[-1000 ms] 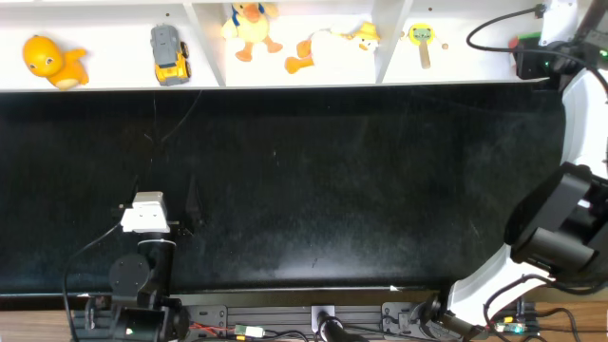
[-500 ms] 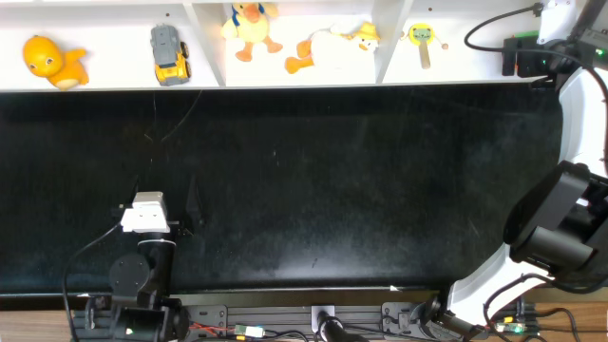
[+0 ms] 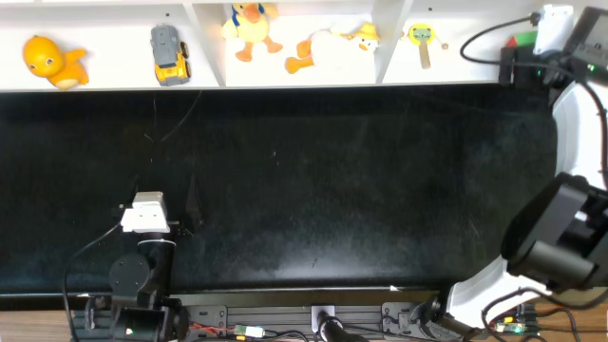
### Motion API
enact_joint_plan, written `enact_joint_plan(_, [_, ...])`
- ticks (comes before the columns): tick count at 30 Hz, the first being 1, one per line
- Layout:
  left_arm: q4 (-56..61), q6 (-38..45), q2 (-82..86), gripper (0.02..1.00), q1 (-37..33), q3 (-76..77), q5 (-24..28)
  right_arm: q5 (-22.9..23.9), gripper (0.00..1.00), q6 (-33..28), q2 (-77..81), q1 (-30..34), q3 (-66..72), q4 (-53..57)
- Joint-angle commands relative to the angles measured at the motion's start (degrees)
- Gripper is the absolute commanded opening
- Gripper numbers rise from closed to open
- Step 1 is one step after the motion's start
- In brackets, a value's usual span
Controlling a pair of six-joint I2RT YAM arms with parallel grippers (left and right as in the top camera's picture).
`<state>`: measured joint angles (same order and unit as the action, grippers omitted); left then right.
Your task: Store Toys
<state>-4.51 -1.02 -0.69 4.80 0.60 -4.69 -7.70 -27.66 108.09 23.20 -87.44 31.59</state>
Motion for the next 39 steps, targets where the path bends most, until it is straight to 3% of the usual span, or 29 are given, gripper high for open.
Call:
enact_joint_plan(1, [-0.07,1.25,0.52,0.996,0.00,-0.13,0.11,0.26,0.996,0.68,-7.93,-0.15,7.02,-0.59])
enact_joint_plan(10, [-0.07,1.25,0.52,0.998,0.00,-0.13,0.11,0.31,0.996,0.68,-21.49,-0.20,20.83,-3.41])
enact_joint_plan(18, [-0.07,1.25,0.52,0.998,0.00,-0.13,0.11,0.59,0.996,2.47,-33.46,-9.60,34.56,-9.79])
enact_joint_plan(25, [-0.07,1.25,0.52,0.998,0.00,-0.13,0.11,6.21,0.996,16.57,-45.27,-21.42,50.29,-28.02])
enact_joint_plan(30, [-0.07,1.25,0.52,0.996,0.00,-0.13,0.11,10.21,0.998,23.19,-54.90,-29.57,61.22,-38.07])
enact_joint_plan(34, [-0.07,1.25,0.52,0.996,0.00,-0.13,0.11,13.46,0.996,29.33,-62.01,-32.24,67.36,-40.09])
enact_joint_plan(39, [-0.07,1.25,0.52,0.998,0.00,-0.13,0.11,13.73,0.996,33.27,-72.06,-32.17,75.23,-40.65])
